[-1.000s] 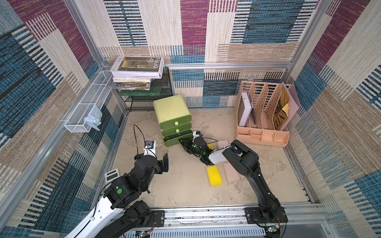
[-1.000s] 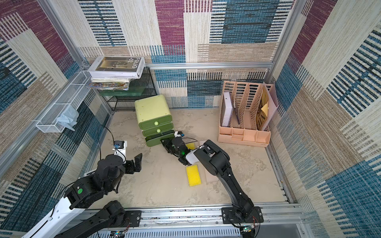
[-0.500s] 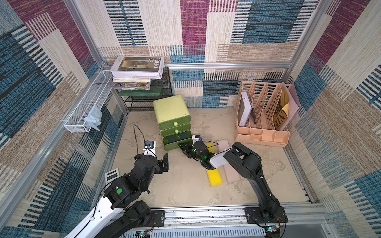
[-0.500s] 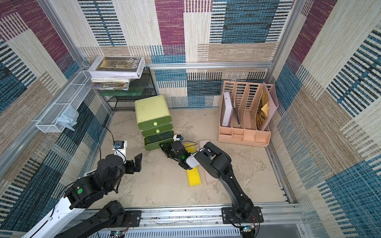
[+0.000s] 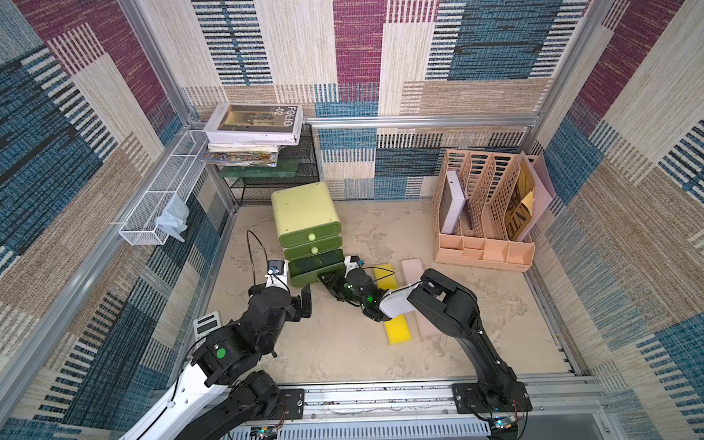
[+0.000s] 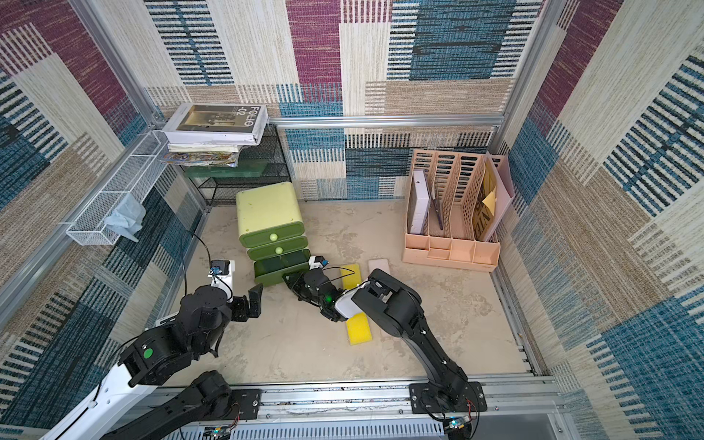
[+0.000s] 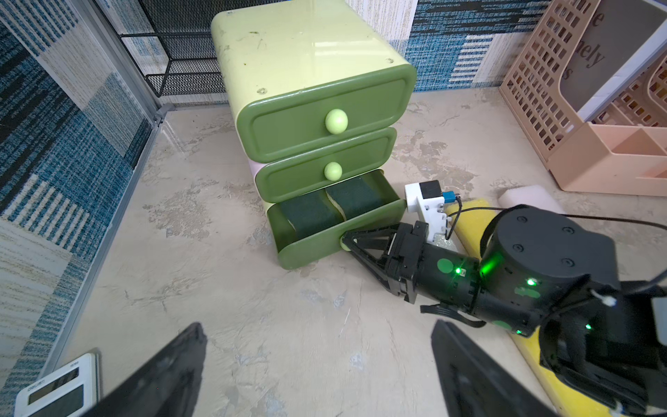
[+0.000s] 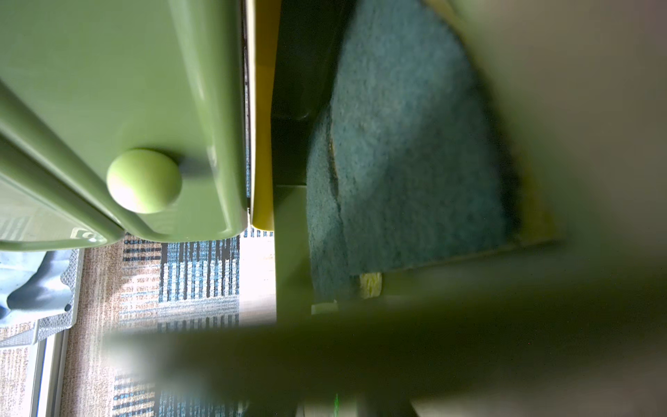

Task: Take the sponge out of the drawer
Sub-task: Open the drawer in the storage box.

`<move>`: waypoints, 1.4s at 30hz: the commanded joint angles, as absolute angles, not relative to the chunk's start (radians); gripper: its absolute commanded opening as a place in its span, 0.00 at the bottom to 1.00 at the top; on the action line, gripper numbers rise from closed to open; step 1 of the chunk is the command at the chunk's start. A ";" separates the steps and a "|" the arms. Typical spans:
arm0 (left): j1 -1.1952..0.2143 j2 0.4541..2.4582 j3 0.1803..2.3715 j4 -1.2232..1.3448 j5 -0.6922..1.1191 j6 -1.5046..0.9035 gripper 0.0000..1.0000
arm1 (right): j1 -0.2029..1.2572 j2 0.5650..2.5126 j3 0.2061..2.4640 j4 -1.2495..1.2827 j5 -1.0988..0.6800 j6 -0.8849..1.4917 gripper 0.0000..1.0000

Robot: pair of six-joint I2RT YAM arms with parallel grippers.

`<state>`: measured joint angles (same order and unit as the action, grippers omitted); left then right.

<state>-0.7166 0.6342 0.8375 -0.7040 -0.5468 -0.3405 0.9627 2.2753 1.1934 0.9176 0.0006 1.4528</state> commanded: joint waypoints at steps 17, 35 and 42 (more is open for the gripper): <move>-0.714 0.634 0.836 -0.687 -0.547 -0.340 1.00 | 1.018 2.326 1.260 0.898 -0.071 1.457 0.22; -0.713 0.634 0.836 -0.686 -0.548 -0.341 1.00 | 1.036 2.242 1.097 0.940 -0.050 1.455 0.25; -0.712 0.639 0.836 -0.686 -0.553 -0.340 1.00 | 1.069 2.230 1.062 0.960 -0.056 1.466 0.27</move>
